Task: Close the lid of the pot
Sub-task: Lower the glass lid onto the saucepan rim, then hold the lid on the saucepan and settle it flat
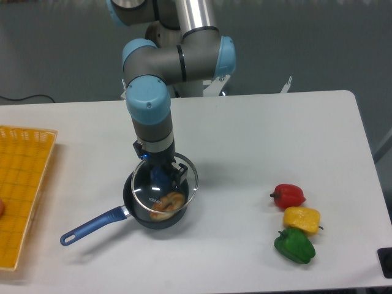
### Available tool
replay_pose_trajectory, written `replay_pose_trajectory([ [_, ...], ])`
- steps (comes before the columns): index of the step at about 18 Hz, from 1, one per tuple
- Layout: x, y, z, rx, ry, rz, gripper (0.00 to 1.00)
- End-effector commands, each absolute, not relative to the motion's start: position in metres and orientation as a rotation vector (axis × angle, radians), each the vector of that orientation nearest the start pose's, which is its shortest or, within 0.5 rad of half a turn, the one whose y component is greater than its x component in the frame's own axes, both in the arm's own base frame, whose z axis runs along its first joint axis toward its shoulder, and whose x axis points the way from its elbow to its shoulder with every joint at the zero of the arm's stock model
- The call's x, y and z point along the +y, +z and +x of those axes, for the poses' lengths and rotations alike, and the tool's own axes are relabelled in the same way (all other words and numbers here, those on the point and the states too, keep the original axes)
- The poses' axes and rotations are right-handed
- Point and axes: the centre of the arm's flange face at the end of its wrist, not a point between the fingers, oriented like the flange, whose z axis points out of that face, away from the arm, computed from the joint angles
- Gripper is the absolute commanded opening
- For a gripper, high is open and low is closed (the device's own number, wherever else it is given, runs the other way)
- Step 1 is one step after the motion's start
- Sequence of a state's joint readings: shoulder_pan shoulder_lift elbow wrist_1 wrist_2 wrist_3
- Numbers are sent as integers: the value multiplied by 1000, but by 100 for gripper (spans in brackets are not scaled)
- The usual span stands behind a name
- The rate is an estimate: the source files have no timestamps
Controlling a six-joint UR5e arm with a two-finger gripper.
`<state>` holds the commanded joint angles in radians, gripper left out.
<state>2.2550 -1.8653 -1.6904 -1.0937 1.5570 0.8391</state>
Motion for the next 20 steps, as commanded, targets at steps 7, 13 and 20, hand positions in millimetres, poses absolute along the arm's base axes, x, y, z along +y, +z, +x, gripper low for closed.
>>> replay_pose_trajectory([
  [7, 549, 313, -258, 244, 64, -3070, 52],
  [13, 555, 304, -251, 235, 52, -3078, 52],
  [20, 558, 301, -251, 220, 56, -3077, 52],
])
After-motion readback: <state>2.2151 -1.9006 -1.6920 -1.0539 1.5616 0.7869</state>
